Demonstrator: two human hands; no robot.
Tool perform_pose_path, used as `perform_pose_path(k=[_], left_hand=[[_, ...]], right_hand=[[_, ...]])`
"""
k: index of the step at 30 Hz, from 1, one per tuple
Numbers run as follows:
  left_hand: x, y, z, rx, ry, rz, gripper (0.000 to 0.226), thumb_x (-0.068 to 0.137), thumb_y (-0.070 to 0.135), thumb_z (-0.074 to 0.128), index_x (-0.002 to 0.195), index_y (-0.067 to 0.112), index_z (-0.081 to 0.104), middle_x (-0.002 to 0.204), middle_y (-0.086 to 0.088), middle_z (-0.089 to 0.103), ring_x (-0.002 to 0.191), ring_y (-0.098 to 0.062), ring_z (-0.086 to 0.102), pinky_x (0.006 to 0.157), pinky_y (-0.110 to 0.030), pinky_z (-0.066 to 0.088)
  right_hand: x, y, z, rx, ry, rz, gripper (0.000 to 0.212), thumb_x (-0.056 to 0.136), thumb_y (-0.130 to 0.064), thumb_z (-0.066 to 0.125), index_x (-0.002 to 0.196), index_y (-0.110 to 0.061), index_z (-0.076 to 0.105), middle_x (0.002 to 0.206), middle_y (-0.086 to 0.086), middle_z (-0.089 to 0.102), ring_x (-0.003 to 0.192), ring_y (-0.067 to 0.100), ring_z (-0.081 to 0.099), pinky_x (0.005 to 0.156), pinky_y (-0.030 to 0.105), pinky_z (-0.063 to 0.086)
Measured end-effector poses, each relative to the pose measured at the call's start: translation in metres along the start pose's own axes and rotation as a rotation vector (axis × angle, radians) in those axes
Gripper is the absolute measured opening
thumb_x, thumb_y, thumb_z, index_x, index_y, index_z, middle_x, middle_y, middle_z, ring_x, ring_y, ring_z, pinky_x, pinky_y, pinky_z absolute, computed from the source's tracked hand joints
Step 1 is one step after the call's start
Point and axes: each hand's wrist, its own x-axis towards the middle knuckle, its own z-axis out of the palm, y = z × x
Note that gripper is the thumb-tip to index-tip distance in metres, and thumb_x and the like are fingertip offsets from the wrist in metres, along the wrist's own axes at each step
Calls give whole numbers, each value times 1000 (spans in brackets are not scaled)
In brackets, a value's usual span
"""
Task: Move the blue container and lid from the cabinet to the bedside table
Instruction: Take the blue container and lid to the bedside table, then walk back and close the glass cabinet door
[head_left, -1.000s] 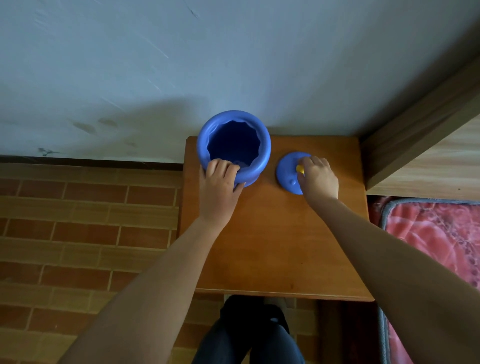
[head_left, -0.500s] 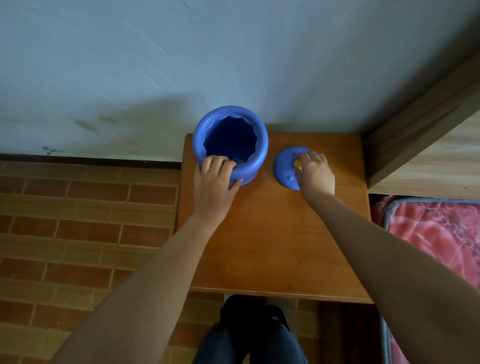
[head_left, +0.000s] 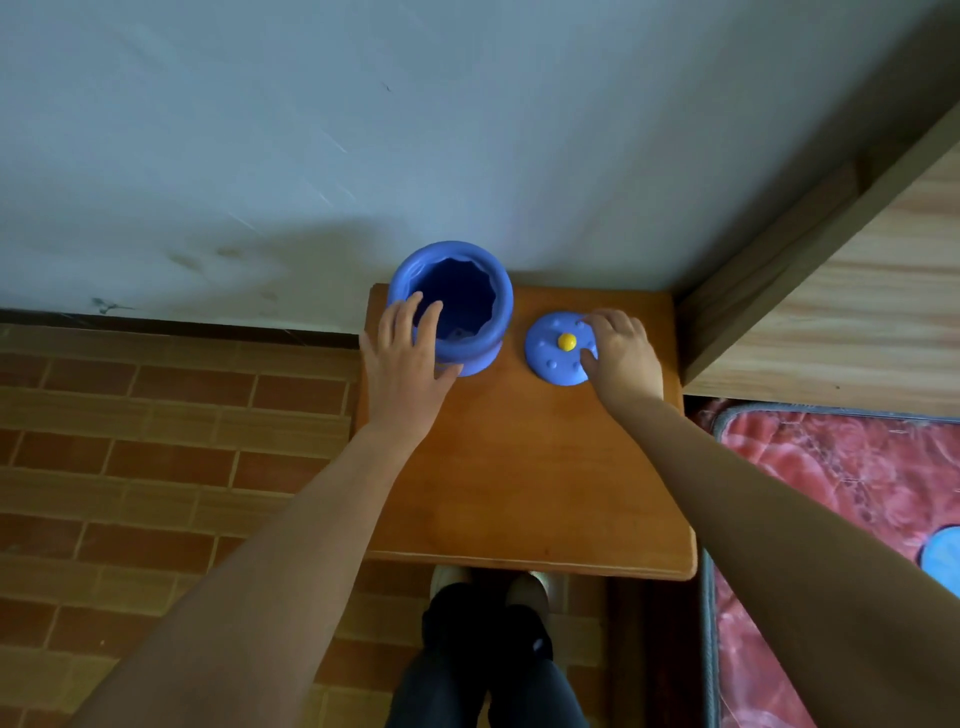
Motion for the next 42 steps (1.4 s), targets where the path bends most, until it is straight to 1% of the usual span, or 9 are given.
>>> perform_pose_path(k=[4, 7, 10, 15, 20, 24, 30, 34, 42], left_hand=[[-1, 10, -52, -46, 24, -80, 68, 80, 35, 65, 137, 16, 32, 143, -11, 37, 130, -32, 33, 101, -60, 29], [-4, 19, -98, -87, 71, -97, 64, 81, 32, 65, 135, 13, 34, 141, -13, 39, 128, -33, 33, 104, -57, 24], [-8, 27, -141, -120, 157, -82, 56, 83, 26, 63, 132, 11, 41, 138, -13, 44, 126, -32, 37, 106, -54, 21], [-23, 33, -207, -143, 303, -16, 47, 81, 22, 63, 123, 9, 50, 126, -15, 54, 119, -33, 46, 102, -51, 31], [-45, 33, -269, -10, 259, 77, 46, 82, 21, 62, 124, 6, 49, 123, -18, 56, 117, -37, 47, 92, -48, 40], [-58, 25, -308, 45, 295, 45, 45, 85, 24, 60, 124, 6, 49, 122, -19, 57, 114, -37, 49, 87, -46, 42], [-83, 10, -342, 81, 303, -28, 43, 88, 29, 54, 125, 9, 49, 125, -15, 55, 117, -33, 46, 90, -43, 41], [-115, -17, -349, 82, 284, -72, 39, 90, 29, 52, 125, 12, 50, 127, -9, 54, 120, -28, 44, 93, -40, 38], [-199, -104, -373, 204, 325, -355, 40, 90, 35, 49, 126, 17, 49, 129, -7, 53, 121, -25, 44, 103, -44, 32]], right_hand=[[-18, -17, -46, 3, 55, -46, 41, 83, -3, 53, 123, 0, 50, 125, 22, 53, 115, 40, 45, 96, 42, 39], [-33, -34, -82, -18, 127, -87, 33, 82, -6, 55, 113, 3, 55, 113, 27, 58, 106, 44, 51, 88, 46, 44], [-48, -57, -122, -32, 158, -129, 31, 83, -10, 55, 111, 3, 55, 114, 25, 59, 106, 43, 52, 89, 49, 46], [-74, -91, -187, -54, 258, -263, 37, 82, -11, 56, 117, -1, 54, 118, 21, 60, 106, 41, 54, 88, 47, 46], [-96, -122, -243, -66, 318, -344, 38, 84, -14, 54, 120, -4, 52, 123, 17, 58, 110, 39, 52, 90, 45, 44], [-111, -146, -272, -69, 358, -400, 38, 86, -16, 51, 123, -6, 50, 128, 15, 55, 115, 36, 49, 91, 45, 43], [-121, -186, -288, -65, 365, -500, 37, 88, -15, 49, 124, -5, 48, 130, 14, 54, 121, 35, 45, 96, 45, 40], [-123, -224, -278, -56, 316, -585, 36, 90, -16, 47, 124, -5, 48, 131, 14, 53, 120, 35, 45, 96, 46, 40], [-139, -327, -228, -48, 179, -858, 37, 91, -20, 45, 126, -7, 46, 133, 13, 51, 123, 31, 44, 98, 44, 39]])
